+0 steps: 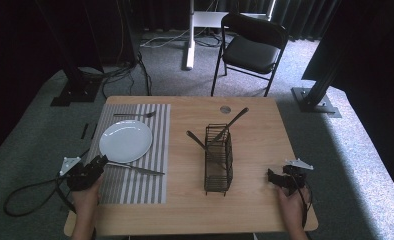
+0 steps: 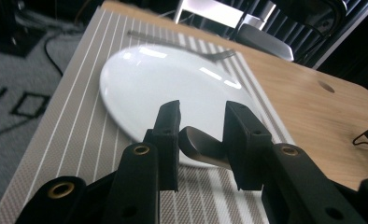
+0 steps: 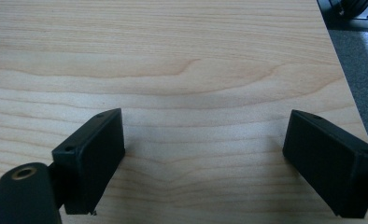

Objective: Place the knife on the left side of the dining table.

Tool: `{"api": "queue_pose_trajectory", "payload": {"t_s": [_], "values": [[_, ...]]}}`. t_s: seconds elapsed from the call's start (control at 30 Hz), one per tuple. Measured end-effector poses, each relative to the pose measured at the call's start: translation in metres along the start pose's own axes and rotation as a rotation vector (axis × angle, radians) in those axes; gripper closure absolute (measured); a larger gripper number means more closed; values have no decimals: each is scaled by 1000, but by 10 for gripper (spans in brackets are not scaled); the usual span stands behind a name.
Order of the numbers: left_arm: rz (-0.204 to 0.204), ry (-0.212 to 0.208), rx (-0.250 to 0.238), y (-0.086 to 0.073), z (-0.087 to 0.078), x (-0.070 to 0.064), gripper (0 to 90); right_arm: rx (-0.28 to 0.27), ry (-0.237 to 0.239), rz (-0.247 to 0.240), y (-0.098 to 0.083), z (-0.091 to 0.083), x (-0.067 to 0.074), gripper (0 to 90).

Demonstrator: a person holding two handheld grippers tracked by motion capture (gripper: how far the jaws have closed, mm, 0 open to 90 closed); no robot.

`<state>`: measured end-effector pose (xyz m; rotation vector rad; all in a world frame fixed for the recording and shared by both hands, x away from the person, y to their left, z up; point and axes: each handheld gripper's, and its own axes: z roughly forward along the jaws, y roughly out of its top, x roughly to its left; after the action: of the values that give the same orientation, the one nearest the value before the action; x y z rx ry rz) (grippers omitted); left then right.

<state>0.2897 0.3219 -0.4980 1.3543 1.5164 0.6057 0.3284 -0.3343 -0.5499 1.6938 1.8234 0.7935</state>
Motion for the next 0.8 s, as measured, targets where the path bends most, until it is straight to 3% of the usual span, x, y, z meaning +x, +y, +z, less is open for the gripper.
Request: {"api": "queue_pose_trajectory", "payload": {"t_s": [0.17,0.47,0.6,0.63,0.7,0.8], "values": [[-67,-7,37,-15,5,18,667,0,0,0,0,0,0,121],[-67,9,102,-22,15,29,648,0,0,0,0,0,0,121],[-59,18,145,-25,21,32,636,0,0,0,0,0,0,121],[-50,39,190,-26,26,33,636,0,0,0,0,0,0,121],[-28,67,228,-28,30,32,607,0,0,0,0,0,0,121],[7,80,224,-27,30,28,564,0,0,0,0,0,0,121]]}}
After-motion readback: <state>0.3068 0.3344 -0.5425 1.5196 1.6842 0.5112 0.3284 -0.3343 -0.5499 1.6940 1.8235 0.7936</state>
